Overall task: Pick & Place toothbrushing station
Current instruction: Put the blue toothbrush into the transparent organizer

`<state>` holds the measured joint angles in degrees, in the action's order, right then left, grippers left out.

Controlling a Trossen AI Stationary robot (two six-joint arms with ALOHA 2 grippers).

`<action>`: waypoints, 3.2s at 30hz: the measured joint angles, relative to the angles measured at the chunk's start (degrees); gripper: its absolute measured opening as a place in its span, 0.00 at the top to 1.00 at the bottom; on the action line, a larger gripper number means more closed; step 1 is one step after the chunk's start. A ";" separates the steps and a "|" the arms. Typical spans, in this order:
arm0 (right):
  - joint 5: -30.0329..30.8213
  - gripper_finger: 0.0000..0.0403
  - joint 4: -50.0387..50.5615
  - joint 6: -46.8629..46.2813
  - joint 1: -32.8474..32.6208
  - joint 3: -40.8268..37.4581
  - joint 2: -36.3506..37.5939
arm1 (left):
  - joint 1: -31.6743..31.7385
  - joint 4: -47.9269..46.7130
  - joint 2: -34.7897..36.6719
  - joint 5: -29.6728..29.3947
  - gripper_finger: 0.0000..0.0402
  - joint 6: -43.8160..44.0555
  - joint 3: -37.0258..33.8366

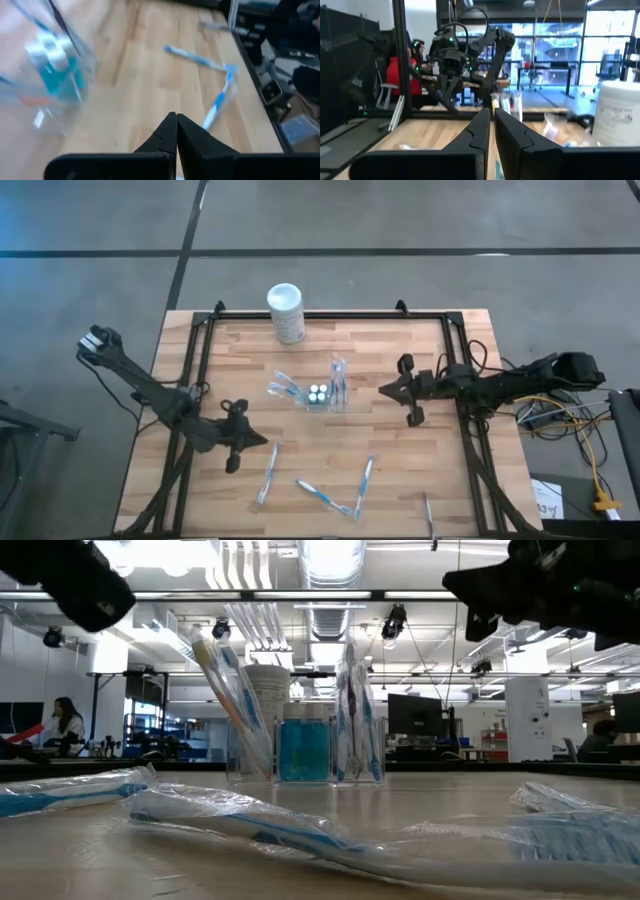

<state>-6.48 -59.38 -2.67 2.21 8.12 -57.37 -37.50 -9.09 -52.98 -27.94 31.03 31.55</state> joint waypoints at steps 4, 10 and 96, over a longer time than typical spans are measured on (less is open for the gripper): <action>0.02 0.96 0.00 -0.39 -0.91 -0.40 -1.45 | 0.15 -4.40 -3.29 3.11 0.99 6.80 1.80; 0.14 0.96 -0.08 -0.62 -1.24 0.61 -4.08 | -0.72 -16.57 -9.30 2.98 0.99 9.84 11.15; 9.64 0.96 3.57 -4.40 -10.84 1.94 -10.25 | -6.71 -43.51 -49.59 15.56 0.56 20.01 43.08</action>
<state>3.16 -55.81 -7.07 -8.62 10.07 -67.61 -44.21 -52.61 -102.57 -12.39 51.04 74.64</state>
